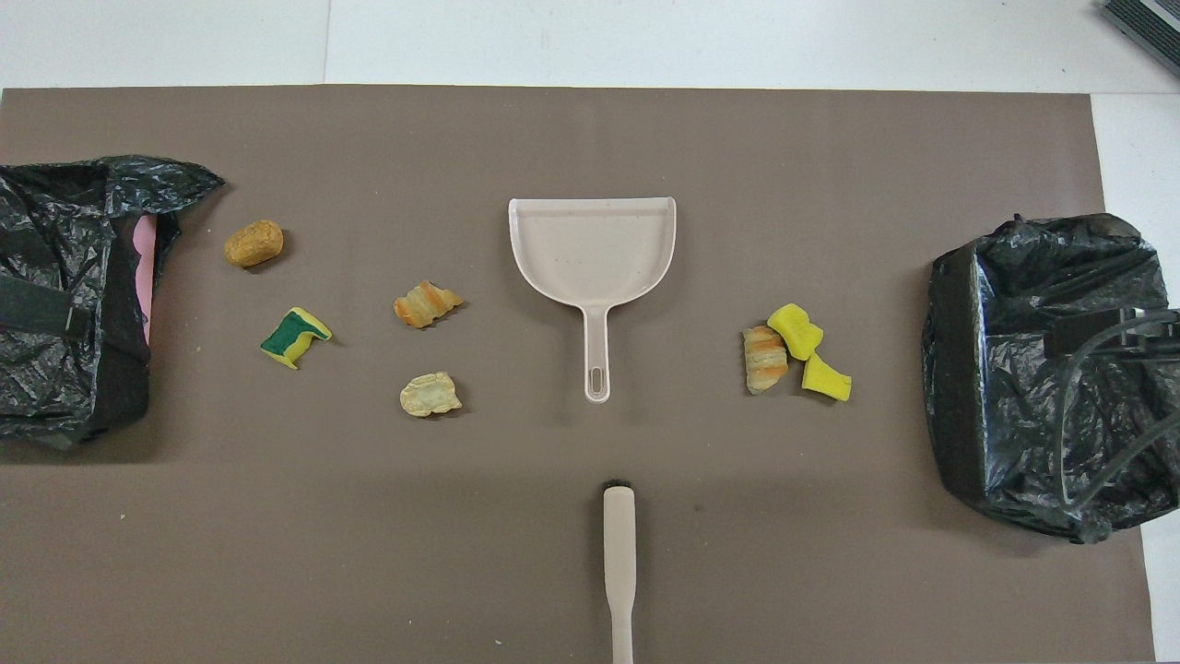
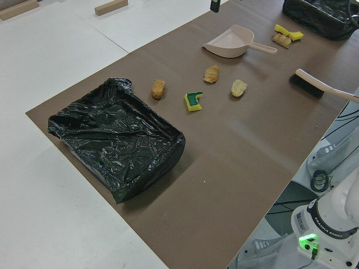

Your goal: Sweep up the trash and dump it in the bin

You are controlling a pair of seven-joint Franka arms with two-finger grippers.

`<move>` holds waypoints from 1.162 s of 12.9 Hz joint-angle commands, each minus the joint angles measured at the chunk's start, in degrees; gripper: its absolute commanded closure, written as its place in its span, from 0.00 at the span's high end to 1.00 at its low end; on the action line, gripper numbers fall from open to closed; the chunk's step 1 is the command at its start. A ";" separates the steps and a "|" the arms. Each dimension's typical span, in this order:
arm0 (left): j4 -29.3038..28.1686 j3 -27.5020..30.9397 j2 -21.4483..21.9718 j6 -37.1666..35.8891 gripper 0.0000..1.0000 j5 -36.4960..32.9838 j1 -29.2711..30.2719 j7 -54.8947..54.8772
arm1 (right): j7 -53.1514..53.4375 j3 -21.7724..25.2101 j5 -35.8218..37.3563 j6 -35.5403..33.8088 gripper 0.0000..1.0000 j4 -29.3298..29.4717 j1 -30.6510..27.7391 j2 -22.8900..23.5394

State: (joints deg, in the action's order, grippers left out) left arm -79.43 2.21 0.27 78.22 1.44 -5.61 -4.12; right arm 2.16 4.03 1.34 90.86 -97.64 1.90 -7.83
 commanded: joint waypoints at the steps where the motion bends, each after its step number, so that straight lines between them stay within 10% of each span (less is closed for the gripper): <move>1: 0.24 0.08 0.43 -0.79 1.00 -0.39 -0.01 0.61 | -1.54 -0.34 -0.46 1.17 1.00 -1.85 -0.84 -1.48; 15: -0.20 -0.01 0.52 -0.35 1.00 -0.21 -0.80 1.13 | -1.54 -0.34 -0.46 1.17 1.00 -1.85 -0.84 -1.48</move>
State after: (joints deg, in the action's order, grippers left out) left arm -79.43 1.98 0.28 78.22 1.45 -5.70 -3.88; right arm 2.16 4.03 1.34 90.86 -97.64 1.90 -7.83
